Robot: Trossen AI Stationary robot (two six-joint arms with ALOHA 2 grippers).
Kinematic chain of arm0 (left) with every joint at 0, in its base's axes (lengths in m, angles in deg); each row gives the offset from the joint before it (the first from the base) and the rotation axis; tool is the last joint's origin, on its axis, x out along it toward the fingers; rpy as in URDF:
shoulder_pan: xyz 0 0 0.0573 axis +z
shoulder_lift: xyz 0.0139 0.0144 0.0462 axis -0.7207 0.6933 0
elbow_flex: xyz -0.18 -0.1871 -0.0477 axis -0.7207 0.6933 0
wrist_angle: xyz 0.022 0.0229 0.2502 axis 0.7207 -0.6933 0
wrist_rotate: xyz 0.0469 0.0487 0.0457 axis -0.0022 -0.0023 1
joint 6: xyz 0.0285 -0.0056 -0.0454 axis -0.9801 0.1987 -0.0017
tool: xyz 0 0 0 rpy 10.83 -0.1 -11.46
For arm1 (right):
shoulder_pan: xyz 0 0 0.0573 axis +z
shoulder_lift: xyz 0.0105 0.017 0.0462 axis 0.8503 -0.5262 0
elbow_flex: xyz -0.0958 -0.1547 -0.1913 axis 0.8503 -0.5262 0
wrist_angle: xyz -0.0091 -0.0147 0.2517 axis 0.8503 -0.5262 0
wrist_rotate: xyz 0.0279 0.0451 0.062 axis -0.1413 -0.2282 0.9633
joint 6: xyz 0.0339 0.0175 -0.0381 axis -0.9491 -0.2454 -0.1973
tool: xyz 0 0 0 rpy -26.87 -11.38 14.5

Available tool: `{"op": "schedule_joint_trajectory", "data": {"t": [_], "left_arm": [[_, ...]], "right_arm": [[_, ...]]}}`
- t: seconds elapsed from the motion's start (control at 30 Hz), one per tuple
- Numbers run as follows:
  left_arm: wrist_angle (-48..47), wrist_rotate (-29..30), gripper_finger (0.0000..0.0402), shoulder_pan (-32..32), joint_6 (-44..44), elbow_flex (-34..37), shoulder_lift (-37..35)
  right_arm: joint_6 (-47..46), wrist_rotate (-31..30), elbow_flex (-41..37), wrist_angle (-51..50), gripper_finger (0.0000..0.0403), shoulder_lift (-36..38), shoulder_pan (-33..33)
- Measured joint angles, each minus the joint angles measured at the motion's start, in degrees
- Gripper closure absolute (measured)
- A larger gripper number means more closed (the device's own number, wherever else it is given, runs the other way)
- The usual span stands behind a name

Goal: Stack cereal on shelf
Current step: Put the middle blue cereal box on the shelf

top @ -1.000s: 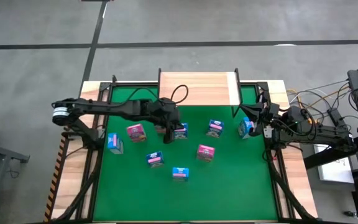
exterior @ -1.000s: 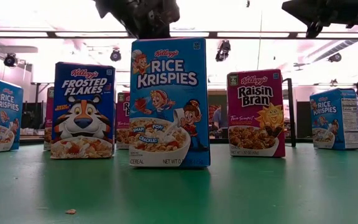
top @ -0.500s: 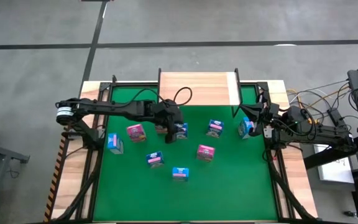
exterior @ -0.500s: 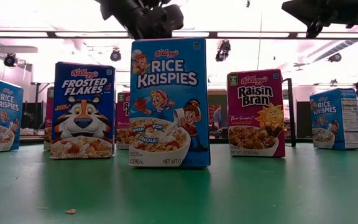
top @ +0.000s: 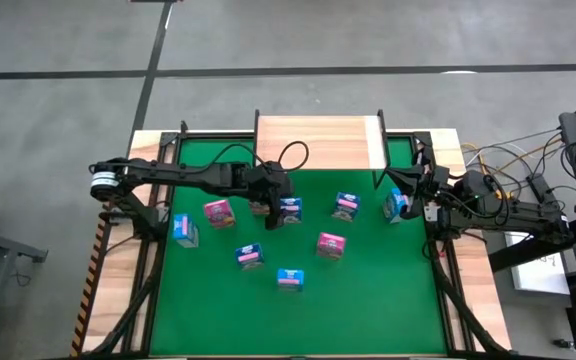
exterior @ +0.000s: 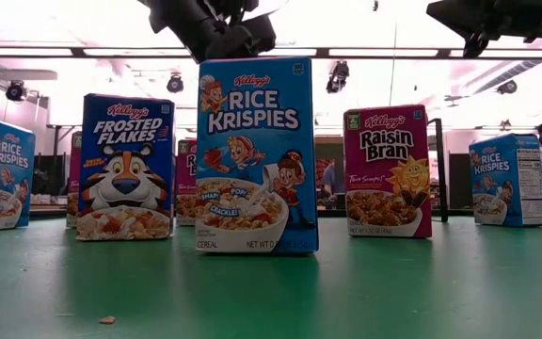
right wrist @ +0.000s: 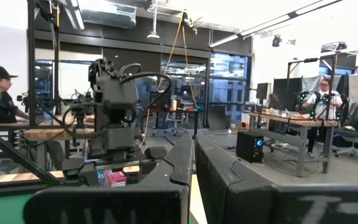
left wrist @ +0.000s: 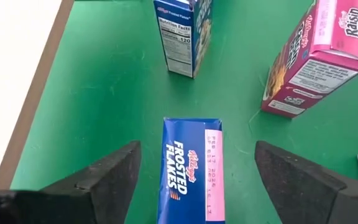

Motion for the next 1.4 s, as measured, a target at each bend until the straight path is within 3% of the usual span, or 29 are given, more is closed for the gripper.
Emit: {"op": "schedule_joint_trajectory", "data": {"t": [0.47, 1.4], "left_arm": [[3.5, 0.0, 0.0103, 0.0, 0.6, 3.1, 0.0], [11.2, 0.0, 0.0164, 0.0, 2.0, 9.0, 0.1]], "right_arm": [[0.4, 0.0, 0.0, 0.0, 0.0394, 0.0, 0.0], [0.8, 0.0, 0.0, 0.1, 0.0394, 0.0, 0.0]]}}
